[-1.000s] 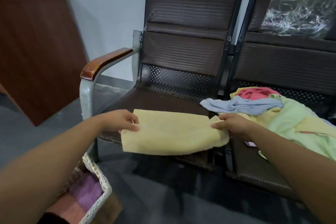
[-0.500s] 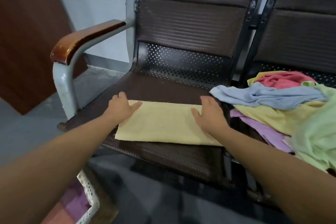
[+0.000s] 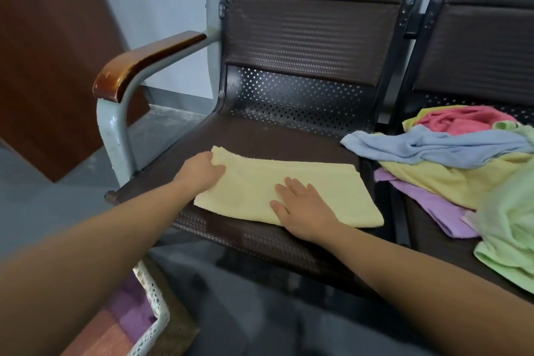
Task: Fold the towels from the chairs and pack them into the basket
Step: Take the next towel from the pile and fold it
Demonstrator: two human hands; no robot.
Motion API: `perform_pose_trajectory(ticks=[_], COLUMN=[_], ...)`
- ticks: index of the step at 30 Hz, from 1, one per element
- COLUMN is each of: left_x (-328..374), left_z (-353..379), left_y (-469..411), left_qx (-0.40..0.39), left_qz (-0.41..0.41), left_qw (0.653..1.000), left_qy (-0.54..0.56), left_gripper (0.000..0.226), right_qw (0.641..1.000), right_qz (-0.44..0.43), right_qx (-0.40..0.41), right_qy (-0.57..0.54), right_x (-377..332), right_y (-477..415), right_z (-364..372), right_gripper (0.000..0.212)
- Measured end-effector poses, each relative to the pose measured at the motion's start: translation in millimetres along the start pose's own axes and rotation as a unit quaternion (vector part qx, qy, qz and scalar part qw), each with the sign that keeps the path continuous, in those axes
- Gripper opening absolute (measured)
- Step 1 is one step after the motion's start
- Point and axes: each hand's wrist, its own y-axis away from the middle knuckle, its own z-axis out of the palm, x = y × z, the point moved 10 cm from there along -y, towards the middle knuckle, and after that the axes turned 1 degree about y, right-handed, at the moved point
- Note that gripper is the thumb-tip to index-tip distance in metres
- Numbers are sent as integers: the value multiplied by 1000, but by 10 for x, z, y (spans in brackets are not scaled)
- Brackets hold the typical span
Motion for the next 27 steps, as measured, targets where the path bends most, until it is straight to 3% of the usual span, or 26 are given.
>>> perform_pose_trajectory(ticks=[3, 5, 9, 11, 13, 16, 20, 24, 27], left_x=[336, 589, 1117, 1207, 1163, 990, 686, 455, 459], left_z=[-124, -156, -94, -11, 45, 138, 206, 430, 538], left_y=[125, 207, 457, 550, 559, 483, 323, 252, 236], left_qx=[33, 42, -18, -74, -86, -72, -25, -62, -73], left_qz=[69, 100, 172, 187, 194, 181, 100, 19, -4], left_qw=[997, 994, 983, 974, 972, 979, 995, 997, 994], left_qy=[-24, -11, 63, 108, 99, 58, 14, 51, 81], left_gripper=[32, 25, 26, 37, 38, 30, 25, 33, 35], right_qw=[993, 954, 747, 704, 742, 816, 851, 973, 993], right_qz=[29, 86, 202, 230, 254, 263, 226, 114, 47], right_qx=[26, 73, 69, 57, 51, 58, 83, 129, 77], right_qy=[-113, -279, -629, -670, -619, -511, -466, -156, -71], right_x=[16, 152, 351, 408, 463, 515, 428, 321, 260], right_y=[-2, -28, 17, 28, 44, 18, 6, 5, 2], right_z=[-145, -317, -334, -287, -214, -139, -272, -517, -402], right_gripper=[46, 34, 43, 53, 59, 33, 23, 35, 40])
